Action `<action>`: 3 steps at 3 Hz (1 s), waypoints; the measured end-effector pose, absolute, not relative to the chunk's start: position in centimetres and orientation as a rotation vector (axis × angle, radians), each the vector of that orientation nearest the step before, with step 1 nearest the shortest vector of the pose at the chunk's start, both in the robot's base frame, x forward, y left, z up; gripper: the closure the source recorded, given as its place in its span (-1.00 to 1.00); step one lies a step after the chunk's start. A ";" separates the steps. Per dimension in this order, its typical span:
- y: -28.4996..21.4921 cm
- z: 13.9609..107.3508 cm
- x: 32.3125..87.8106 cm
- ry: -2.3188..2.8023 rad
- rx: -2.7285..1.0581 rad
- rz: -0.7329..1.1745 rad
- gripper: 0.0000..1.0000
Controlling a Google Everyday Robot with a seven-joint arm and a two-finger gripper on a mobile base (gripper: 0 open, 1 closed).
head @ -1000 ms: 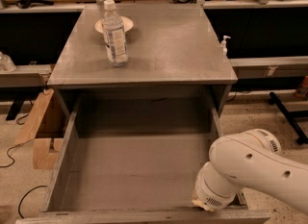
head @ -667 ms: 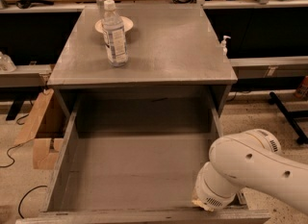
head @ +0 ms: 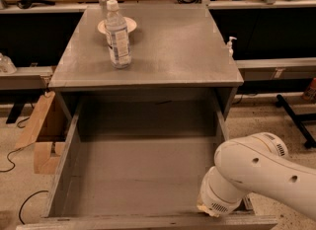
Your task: Open top drawer
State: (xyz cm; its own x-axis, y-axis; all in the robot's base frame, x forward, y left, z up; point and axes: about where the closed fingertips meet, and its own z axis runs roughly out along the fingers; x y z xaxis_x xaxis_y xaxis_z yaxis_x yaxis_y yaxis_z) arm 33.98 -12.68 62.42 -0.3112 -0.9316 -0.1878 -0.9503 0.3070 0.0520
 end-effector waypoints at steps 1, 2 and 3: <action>-12.6 62.4 34.2 2.438 -1.766 0.231 -0.72; -12.3 62.4 34.8 2.438 -1.766 0.231 -0.76; -12.1 62.4 35.2 2.438 -1.766 0.231 -0.28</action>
Offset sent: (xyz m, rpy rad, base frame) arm 0.0011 0.0005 0.0000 0.0000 0.0000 0.0000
